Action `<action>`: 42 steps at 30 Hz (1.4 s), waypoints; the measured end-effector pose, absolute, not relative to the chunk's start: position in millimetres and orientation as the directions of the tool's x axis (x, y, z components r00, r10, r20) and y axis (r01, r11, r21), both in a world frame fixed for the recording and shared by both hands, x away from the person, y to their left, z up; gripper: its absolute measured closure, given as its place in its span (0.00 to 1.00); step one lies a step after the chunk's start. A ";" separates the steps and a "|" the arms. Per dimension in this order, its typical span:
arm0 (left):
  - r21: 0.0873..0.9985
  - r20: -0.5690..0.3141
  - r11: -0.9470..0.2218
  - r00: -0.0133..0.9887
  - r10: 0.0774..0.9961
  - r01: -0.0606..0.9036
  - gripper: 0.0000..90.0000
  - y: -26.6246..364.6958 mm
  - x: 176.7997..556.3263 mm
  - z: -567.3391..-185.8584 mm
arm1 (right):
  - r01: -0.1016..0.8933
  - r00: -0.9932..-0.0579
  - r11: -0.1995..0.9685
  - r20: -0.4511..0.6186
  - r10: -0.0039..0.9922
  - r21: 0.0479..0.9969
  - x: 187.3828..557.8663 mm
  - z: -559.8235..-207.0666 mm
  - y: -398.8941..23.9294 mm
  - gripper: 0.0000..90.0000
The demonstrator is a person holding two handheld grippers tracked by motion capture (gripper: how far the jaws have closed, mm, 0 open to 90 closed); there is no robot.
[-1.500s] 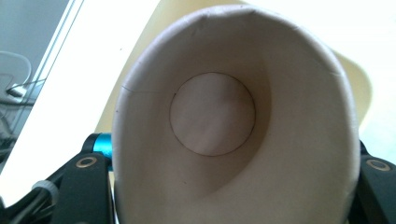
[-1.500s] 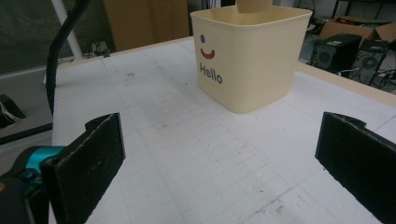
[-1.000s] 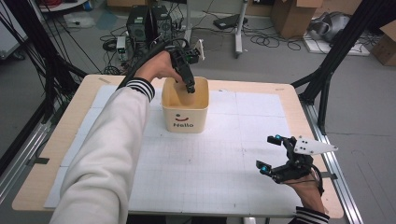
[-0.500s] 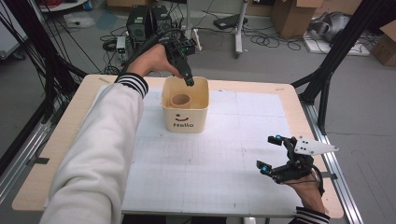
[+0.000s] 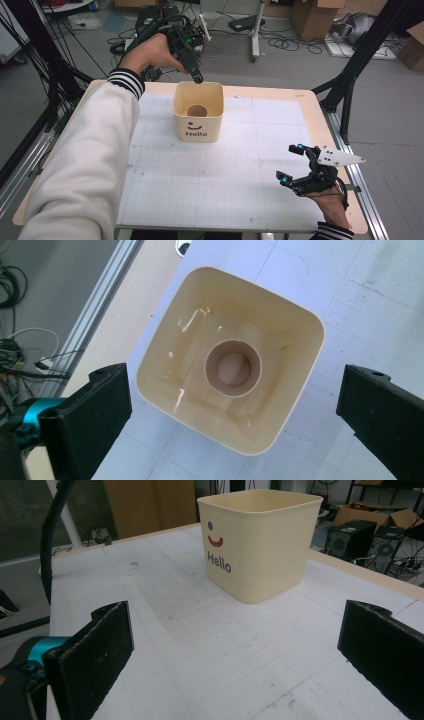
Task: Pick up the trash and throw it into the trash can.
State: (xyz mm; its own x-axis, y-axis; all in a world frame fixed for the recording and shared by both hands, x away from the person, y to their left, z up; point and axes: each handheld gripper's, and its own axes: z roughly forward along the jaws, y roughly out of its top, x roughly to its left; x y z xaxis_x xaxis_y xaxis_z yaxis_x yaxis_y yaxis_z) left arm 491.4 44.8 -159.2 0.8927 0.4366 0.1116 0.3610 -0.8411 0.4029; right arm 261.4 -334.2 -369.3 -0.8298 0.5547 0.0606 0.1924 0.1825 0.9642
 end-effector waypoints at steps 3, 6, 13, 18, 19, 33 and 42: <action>0.420 0.114 -0.835 0.892 0.437 0.355 0.02 43.5 486.9 -150.5 | 0.185 -0.829 0.176 0.058 0.556 0.967 261.5 -369.0 -334.3 0.00; 0.421 0.129 -0.837 0.891 0.435 0.348 0.02 42.3 482.8 -142.2 | 0.179 -0.829 0.173 0.054 0.557 0.969 261.9 -368.5 -334.7 0.00; 0.432 0.154 -0.840 0.890 0.428 0.329 0.02 40.9 473.8 -119.5 | 0.175 -0.832 0.167 0.055 0.553 0.970 261.5 -367.3 -334.1 0.00; 0.433 0.161 -0.841 0.890 0.426 0.324 0.02 40.7 469.8 -113.9 | 0.178 -0.833 0.168 0.057 0.550 0.970 260.5 -366.2 -333.4 0.00; 0.433 0.161 -0.843 0.893 0.420 0.319 0.02 41.5 468.0 -113.3 | 0.177 -0.834 0.169 0.056 0.549 0.970 260.3 -365.8 -333.3 0.00; 0.493 0.147 -0.805 0.880 0.452 0.331 0.02 71.0 454.5 -111.3 | 0.174 -0.834 0.169 0.054 0.549 0.970 261.9 -368.3 -334.3 0.00; 0.562 0.150 -0.762 0.866 0.476 0.321 0.02 104.2 434.4 -121.4 | 0.172 -0.835 0.158 0.059 0.548 0.972 260.0 -366.7 -335.7 0.00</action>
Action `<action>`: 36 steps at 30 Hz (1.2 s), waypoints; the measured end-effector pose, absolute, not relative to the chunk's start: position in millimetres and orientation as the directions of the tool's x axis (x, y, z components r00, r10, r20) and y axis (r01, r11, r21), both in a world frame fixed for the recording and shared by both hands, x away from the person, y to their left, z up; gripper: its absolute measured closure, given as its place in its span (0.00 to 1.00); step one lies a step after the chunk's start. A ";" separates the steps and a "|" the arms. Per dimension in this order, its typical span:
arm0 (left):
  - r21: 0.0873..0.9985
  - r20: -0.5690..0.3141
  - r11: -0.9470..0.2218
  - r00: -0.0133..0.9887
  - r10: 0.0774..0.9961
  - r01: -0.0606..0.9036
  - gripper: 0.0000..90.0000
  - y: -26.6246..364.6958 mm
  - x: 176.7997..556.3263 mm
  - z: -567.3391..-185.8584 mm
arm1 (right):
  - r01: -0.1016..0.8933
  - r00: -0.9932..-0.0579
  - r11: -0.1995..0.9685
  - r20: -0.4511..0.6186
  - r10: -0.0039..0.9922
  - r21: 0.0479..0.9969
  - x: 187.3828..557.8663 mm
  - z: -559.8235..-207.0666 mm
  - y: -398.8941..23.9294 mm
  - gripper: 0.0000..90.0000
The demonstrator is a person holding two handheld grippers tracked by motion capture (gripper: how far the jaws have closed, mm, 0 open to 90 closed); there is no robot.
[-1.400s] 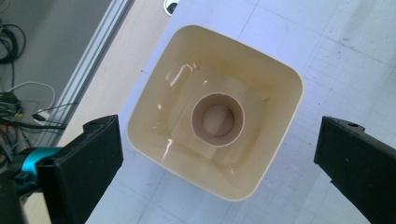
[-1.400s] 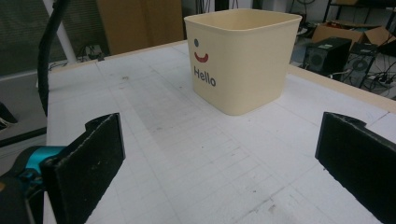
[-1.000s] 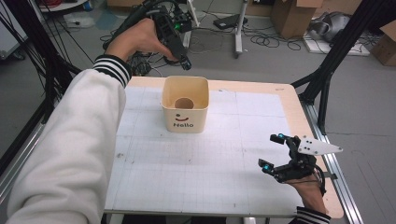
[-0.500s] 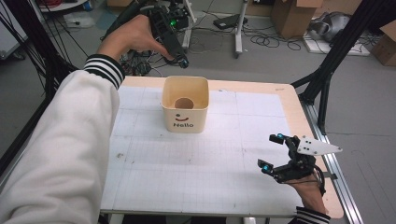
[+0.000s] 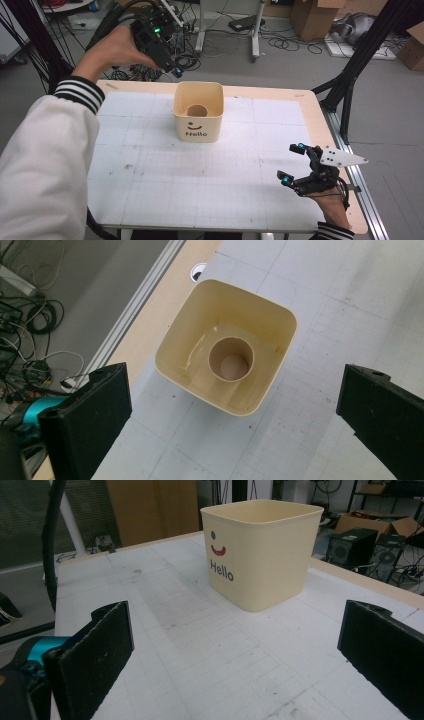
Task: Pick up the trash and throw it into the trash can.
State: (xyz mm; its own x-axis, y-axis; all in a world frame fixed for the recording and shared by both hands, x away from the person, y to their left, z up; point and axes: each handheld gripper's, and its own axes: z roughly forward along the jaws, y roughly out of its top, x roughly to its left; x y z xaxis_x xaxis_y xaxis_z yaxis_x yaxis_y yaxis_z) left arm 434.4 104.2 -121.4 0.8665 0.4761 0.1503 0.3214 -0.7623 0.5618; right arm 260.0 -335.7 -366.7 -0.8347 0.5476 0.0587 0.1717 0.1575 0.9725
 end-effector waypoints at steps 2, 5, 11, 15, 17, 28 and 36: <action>0.587 0.160 -0.747 0.860 0.485 0.312 0.02 116.9 426.1 -125.5 | 0.171 -0.833 0.150 0.062 0.550 0.974 259.4 -366.3 -336.0 0.00; 0.614 0.154 -0.730 0.861 0.484 0.301 0.02 126.4 419.3 -128.9 | 0.172 -0.835 0.140 0.069 0.545 0.975 259.8 -367.2 -336.5 0.00; 0.673 0.154 -0.691 0.865 0.478 0.263 0.02 145.9 399.4 -147.7 | 0.175 -0.830 0.136 0.072 0.554 0.975 260.2 -368.8 -338.0 0.00; 0.731 0.140 -0.641 0.867 0.479 0.235 0.02 163.4 384.1 -161.3 | 0.171 -0.829 0.138 0.067 0.556 0.976 259.5 -367.9 -337.9 0.00; 0.753 0.139 -0.619 0.866 0.480 0.222 0.02 172.3 375.1 -167.9 | 0.165 -0.829 0.139 0.061 0.556 0.977 259.4 -366.8 -337.2 0.00; 0.834 0.129 -0.524 0.863 0.489 0.172 0.02 217.6 334.5 -206.2 | 0.169 -0.827 0.144 0.061 0.560 0.975 259.5 -366.2 -335.6 0.00; 0.897 0.091 -0.416 0.856 0.509 0.152 0.02 243.9 314.0 -239.8 | 0.174 -0.825 0.153 0.059 0.562 0.973 260.1 -366.2 -333.6 0.00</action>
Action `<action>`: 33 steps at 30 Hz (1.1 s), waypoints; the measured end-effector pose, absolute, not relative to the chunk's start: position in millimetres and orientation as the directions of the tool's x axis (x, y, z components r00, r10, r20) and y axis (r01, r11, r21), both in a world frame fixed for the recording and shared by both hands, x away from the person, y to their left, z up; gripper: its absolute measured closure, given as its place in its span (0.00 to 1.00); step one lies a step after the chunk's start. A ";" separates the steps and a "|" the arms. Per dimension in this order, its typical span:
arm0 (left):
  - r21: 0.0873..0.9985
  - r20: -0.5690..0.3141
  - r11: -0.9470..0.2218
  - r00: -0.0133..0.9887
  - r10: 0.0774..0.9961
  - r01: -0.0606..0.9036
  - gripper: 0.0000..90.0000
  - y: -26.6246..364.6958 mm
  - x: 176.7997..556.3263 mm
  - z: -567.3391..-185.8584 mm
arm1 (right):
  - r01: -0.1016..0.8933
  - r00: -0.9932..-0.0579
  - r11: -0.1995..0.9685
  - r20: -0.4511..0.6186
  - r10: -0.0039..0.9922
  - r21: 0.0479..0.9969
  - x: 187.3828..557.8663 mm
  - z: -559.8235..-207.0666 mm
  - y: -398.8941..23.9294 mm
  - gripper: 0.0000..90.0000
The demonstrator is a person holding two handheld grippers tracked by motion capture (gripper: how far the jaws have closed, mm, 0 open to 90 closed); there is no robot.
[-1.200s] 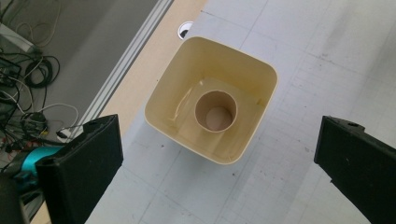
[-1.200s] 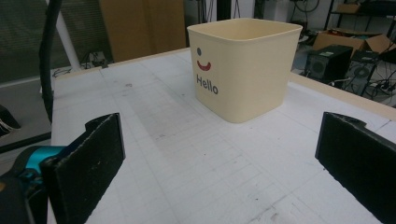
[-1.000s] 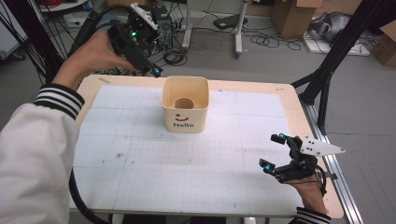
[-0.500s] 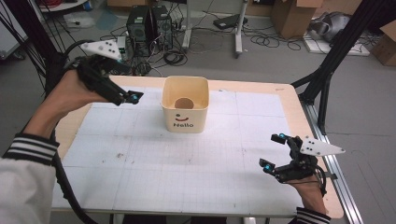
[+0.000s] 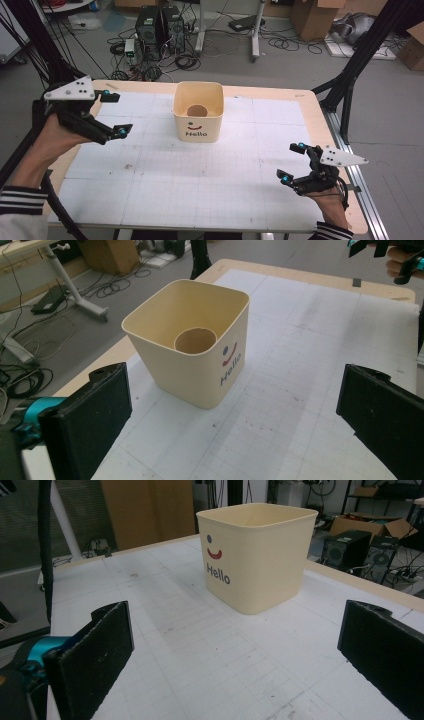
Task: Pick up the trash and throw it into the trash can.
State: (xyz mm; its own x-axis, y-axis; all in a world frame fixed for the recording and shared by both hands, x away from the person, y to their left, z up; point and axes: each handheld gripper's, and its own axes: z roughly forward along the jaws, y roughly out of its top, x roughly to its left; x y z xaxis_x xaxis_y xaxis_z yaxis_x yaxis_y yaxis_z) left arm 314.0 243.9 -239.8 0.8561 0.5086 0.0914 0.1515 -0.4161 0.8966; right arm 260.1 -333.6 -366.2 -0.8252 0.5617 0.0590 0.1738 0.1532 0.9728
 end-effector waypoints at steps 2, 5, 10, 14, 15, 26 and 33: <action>0.912 0.082 -0.383 0.852 0.517 0.144 0.02 251.3 309.9 -250.4 | 0.176 -0.825 0.154 0.060 0.561 0.972 260.0 -366.2 -333.3 0.00; 0.929 0.065 -0.342 0.846 0.529 0.143 0.02 260.6 304.9 -265.5 | 0.176 -0.825 0.155 0.060 0.562 0.972 259.9 -366.0 -332.8 0.00; 0.951 0.041 -0.279 0.841 0.539 0.132 0.02 273.4 293.1 -290.6 | 0.171 -0.821 0.154 0.054 0.568 0.973 259.7 -365.5 -333.5 0.00; 0.964 0.032 -0.240 0.836 0.547 0.119 0.02 282.9 284.2 -305.2 | 0.178 -0.814 0.154 0.057 0.578 0.972 260.6 -366.9 -333.5 0.00; 0.968 0.030 -0.225 0.840 0.542 0.110 0.02 284.7 281.8 -308.1 | 0.178 -0.814 0.154 0.057 0.578 0.972 260.6 -366.9 -333.5 0.00; 0.983 -0.004 -0.154 0.859 0.512 0.096 0.02 297.3 265.1 -343.5 | 0.169 -0.810 0.140 0.056 0.583 0.976 260.0 -366.0 -334.3 0.00; 0.990 -0.020 -0.111 0.853 0.522 0.091 0.02 306.3 256.9 -358.2 | 0.168 -0.810 0.140 0.055 0.584 0.976 259.8 -366.1 -334.0 0.00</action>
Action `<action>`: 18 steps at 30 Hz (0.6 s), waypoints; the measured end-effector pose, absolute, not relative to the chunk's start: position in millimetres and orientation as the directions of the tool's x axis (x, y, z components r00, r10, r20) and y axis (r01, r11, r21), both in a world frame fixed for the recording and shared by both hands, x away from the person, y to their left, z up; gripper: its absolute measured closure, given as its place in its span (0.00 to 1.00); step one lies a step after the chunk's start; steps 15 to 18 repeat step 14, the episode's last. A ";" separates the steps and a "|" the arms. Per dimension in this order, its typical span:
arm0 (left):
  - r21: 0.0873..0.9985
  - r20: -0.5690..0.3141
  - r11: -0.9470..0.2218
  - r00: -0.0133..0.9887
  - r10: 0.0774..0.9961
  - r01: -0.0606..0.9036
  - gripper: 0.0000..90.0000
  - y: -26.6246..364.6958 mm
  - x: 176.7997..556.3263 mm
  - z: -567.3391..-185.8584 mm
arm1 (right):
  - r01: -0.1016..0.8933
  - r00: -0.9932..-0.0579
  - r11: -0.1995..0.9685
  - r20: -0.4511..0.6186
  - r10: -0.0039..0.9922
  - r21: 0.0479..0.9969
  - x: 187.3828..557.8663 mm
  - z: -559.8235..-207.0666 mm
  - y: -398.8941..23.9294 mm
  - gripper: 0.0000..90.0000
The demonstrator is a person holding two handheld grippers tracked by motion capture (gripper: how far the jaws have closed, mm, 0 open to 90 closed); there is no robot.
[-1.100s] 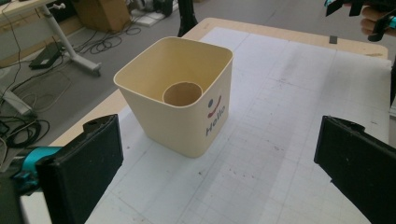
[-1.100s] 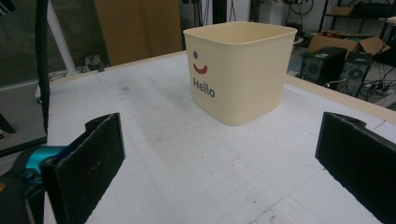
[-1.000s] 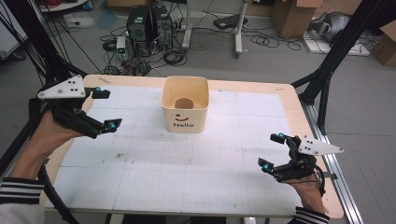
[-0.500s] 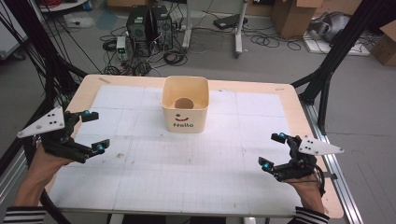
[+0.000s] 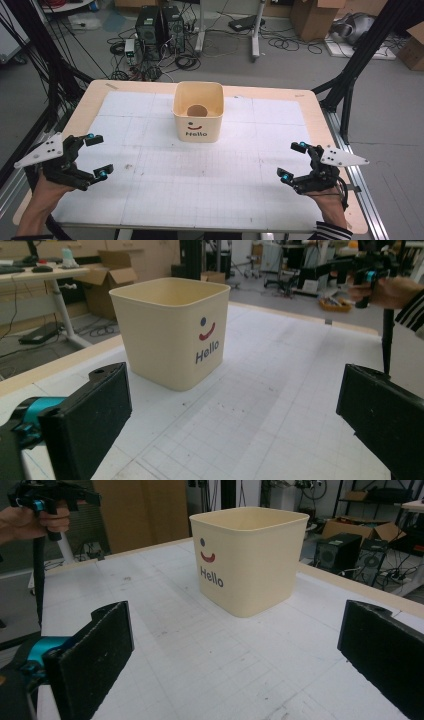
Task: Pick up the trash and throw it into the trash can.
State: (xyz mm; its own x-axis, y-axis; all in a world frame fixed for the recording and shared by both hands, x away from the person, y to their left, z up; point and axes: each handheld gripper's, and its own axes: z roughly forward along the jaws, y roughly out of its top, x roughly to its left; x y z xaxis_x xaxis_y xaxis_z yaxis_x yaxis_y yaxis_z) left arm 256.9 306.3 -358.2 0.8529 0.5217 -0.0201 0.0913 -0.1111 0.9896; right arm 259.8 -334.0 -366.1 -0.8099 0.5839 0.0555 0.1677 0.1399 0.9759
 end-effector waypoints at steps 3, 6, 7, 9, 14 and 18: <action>0.992 -0.035 -0.083 0.853 0.521 0.092 0.02 309.5 255.2 -365.5 | 0.166 -0.811 0.144 0.052 0.582 0.976 260.1 -366.1 -333.3 0.00; 0.989 -0.036 -0.102 0.850 0.525 0.104 0.02 310.6 255.7 -368.8 | 0.166 -0.811 0.148 0.050 0.583 0.975 260.0 -366.0 -333.0 0.00; 0.990 -0.038 -0.098 0.852 0.522 0.105 0.02 311.3 255.6 -369.2 | 0.166 -0.811 0.148 0.050 0.583 0.975 260.0 -366.0 -332.9 0.00; 0.990 -0.040 -0.094 0.850 0.525 0.104 0.02 312.0 255.6 -369.1 | 0.168 -0.810 0.147 0.052 0.585 0.975 259.9 -365.9 -332.9 0.00; 0.989 -0.043 -0.096 0.850 0.526 0.109 0.02 311.6 255.5 -369.0 | 0.164 -0.810 0.147 0.049 0.584 0.975 260.2 -365.8 -332.8 0.00; 0.989 -0.043 -0.096 0.850 0.526 0.109 0.02 311.6 255.5 -369.0 | 0.164 -0.810 0.147 0.049 0.584 0.975 260.2 -365.8 -332.8 0.00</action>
